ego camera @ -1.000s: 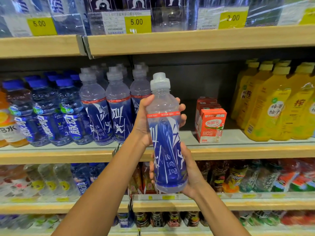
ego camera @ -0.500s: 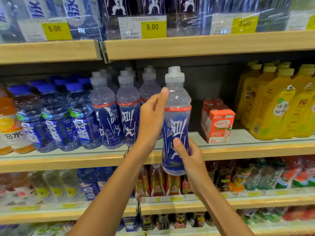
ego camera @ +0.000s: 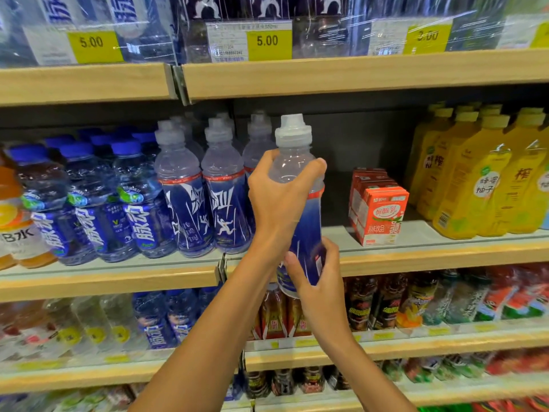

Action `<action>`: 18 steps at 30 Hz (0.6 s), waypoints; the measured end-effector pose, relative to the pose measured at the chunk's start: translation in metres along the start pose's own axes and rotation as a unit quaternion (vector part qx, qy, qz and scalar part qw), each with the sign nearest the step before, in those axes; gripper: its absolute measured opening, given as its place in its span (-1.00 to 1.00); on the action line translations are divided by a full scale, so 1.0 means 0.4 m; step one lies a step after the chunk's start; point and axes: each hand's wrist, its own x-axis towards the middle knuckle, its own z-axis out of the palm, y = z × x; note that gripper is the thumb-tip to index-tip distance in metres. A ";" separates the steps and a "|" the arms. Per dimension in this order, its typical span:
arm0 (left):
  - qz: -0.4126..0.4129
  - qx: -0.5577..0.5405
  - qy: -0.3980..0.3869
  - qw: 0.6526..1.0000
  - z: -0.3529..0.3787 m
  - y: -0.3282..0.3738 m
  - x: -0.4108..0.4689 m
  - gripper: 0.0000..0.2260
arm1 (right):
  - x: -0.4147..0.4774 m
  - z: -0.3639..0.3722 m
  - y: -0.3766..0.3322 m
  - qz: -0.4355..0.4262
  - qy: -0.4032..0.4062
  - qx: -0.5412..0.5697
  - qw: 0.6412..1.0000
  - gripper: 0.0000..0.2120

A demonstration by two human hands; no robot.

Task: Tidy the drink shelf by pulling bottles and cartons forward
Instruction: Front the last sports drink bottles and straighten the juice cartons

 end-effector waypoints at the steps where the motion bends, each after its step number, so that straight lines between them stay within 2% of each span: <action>1: -0.026 -0.026 -0.003 0.999 -0.005 0.002 0.008 -0.82 | 0.006 -0.011 0.000 -0.005 -0.012 -0.001 1.000 -0.59; 4: -0.149 -0.126 -0.069 0.978 -0.031 0.007 0.036 -0.82 | 0.035 -0.058 -0.010 0.028 -0.116 0.032 0.992 -0.54; 7: -0.244 -0.270 -0.214 0.906 -0.061 0.002 0.065 -0.68 | 0.065 -0.100 -0.026 0.134 -0.242 0.114 0.954 -0.31; 10: -0.261 -0.392 -0.320 0.822 -0.069 -0.016 0.083 -0.55 | 0.084 -0.112 -0.043 0.192 -0.344 0.169 0.903 -0.11; 14: -0.270 -0.486 -0.402 0.728 -0.057 -0.045 0.093 -0.54 | 0.105 -0.093 -0.045 0.250 -0.354 0.179 0.883 0.25; 16: -0.271 -0.496 -0.427 0.706 -0.054 -0.059 0.092 -0.56 | 0.111 -0.082 -0.044 0.247 -0.346 0.162 0.891 0.23; 18: -0.268 -0.480 -0.436 0.712 -0.058 -0.069 0.090 -0.54 | 0.111 -0.074 -0.041 0.206 -0.360 0.141 0.899 0.02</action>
